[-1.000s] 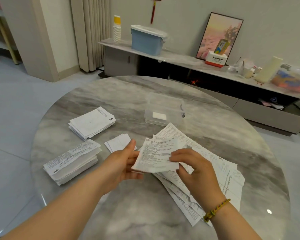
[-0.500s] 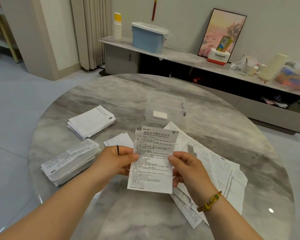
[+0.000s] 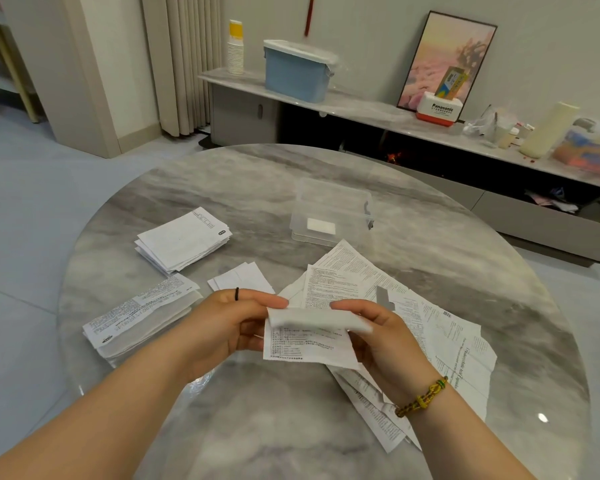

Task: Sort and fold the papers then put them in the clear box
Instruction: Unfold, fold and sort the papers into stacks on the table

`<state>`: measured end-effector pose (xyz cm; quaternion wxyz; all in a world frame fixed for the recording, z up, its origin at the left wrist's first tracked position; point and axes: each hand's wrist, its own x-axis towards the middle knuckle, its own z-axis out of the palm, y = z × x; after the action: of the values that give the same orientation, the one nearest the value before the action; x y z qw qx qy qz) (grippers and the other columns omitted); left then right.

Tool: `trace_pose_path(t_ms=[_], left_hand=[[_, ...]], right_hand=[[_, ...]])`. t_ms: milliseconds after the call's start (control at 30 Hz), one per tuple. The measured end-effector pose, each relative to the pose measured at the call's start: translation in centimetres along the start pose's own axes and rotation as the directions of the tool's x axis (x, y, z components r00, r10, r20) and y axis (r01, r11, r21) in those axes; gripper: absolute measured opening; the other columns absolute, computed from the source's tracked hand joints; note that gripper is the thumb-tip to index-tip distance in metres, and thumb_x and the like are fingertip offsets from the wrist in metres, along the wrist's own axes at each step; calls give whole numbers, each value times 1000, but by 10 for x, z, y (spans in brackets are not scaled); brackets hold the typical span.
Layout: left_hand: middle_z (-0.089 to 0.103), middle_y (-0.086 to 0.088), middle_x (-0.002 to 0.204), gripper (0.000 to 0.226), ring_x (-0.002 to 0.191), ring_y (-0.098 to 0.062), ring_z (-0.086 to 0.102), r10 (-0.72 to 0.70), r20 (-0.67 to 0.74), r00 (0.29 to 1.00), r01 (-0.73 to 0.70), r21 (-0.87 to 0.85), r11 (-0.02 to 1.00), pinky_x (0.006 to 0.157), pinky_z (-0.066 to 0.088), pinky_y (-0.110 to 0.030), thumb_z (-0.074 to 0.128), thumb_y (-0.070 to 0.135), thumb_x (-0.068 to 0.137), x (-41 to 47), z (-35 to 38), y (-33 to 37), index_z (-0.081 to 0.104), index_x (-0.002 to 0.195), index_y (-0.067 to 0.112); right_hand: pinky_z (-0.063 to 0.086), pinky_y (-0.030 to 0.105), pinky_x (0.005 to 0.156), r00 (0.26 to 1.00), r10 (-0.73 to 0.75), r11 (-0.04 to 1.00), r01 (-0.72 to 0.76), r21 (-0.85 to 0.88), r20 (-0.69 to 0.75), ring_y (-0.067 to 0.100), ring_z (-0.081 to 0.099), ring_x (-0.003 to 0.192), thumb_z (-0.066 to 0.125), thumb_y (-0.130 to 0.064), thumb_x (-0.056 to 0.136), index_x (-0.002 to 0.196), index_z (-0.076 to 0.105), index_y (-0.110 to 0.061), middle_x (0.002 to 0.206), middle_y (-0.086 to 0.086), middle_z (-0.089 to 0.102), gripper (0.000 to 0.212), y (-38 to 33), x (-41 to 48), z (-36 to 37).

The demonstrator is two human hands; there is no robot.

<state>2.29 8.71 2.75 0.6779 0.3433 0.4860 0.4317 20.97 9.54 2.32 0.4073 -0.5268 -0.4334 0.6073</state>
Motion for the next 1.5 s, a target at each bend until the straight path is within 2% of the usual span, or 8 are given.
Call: trace_pose_path(t_ms=[200,367,767,1000,1200,1267,1333,1500], left_hand=[[72,-8,69,33,56,-13,67,49,-53,997,-43,102,994,50,53,-18,51,-4,85,-1,3,-1,73,63,8],[57,14,41,24,40,5,55,254,-183,950,-195,287,938,43,43,-6,61,-8,80,2,7,-5,65,77,15],[53,7,69,31,41,7,52,389,-213,896,-259,459,850,51,39,2,66,2,79,4,5,-11,59,74,32],[57,22,89,34,74,8,57,552,-136,822,-385,582,716,65,42,-1,58,11,86,-8,-9,-3,50,93,44],[56,17,83,24,82,-12,52,562,-309,767,-177,741,648,71,38,-18,58,14,87,-33,-73,21,59,78,37],[56,8,97,21,95,-12,47,506,-344,791,-63,777,626,78,35,-23,62,16,84,-41,-94,21,63,101,29],[53,4,116,47,104,-9,44,446,-331,831,-4,799,601,84,35,-21,67,17,80,-46,-110,14,53,124,22],[37,-2,142,79,131,-16,36,363,-334,870,40,781,623,105,30,-28,74,26,74,-47,-129,5,31,140,23]], right_hand=[[43,22,55,1000,1,1000,-1,15,-22,18,52,64,52,-1,87,74,69,-18,65,4,62,27,-1,0,0],[50,20,47,998,32,999,-32,4,58,10,61,47,41,-15,95,86,63,-13,65,3,69,23,-3,-1,2],[40,16,34,994,59,988,-45,-150,91,8,58,40,50,5,88,79,60,-2,55,2,64,15,4,-1,4],[34,15,33,999,25,986,-20,-163,29,7,52,37,48,5,88,75,58,-4,44,-1,58,19,1,-1,3],[28,15,34,999,23,980,-28,-199,-25,6,46,33,50,3,88,71,58,-6,50,2,54,21,0,4,14],[26,14,34,999,29,976,-33,-215,-19,5,43,32,49,2,88,72,55,-3,51,4,50,18,0,8,23],[27,13,33,999,39,975,-40,-218,-9,4,40,30,50,2,88,75,55,-4,55,5,47,16,-1,12,36],[25,11,33,997,42,966,-23,-256,69,2,37,29,49,0,88,74,58,-7,52,0,48,18,-4,26,77]])
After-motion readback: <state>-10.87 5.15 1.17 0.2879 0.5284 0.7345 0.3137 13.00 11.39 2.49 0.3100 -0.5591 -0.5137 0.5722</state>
